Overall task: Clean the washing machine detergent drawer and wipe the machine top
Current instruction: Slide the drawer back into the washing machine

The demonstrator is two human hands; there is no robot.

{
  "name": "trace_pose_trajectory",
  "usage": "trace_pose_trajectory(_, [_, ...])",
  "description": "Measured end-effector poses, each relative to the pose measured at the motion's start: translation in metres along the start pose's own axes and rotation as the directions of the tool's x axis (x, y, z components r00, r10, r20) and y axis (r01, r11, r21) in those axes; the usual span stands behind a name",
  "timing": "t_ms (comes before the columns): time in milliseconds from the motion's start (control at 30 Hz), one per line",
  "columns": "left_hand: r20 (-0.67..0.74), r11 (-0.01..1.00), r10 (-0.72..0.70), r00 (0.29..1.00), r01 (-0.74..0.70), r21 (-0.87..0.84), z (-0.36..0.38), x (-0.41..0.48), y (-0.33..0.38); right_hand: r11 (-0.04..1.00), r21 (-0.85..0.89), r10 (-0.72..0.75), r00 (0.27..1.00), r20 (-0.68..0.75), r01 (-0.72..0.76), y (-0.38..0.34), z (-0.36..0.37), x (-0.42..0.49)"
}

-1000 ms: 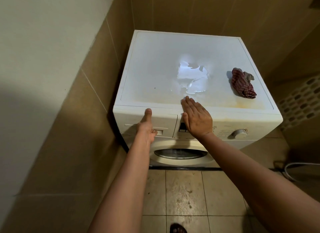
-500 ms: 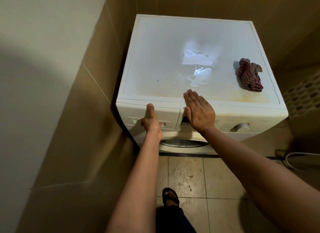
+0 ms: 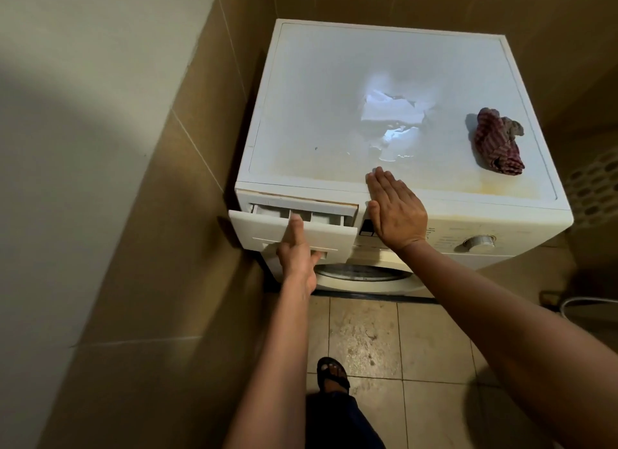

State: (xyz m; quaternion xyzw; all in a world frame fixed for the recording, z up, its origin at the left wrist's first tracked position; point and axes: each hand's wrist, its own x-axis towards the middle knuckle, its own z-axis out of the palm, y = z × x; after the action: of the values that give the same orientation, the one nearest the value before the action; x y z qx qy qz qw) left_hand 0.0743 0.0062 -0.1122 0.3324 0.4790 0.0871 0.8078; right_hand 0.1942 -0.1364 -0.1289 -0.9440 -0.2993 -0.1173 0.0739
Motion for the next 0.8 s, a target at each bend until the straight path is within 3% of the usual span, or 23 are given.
trace_pose_trajectory(333, [-0.036, 0.988, -0.056, 0.998, 0.05, -0.147, -0.027, -0.017, -0.008, 1.0, 0.016, 0.026, 0.999, 0.032, -0.027, -0.002, 0.001, 0.0])
trace_pose_trajectory(800, [-0.088, 0.99, -0.112, 0.99, 0.103, -0.096, -0.077, -0.052, -0.031, 0.999, 0.006, 0.035, 0.999, 0.034, -0.036, 0.001, 0.007, 0.0])
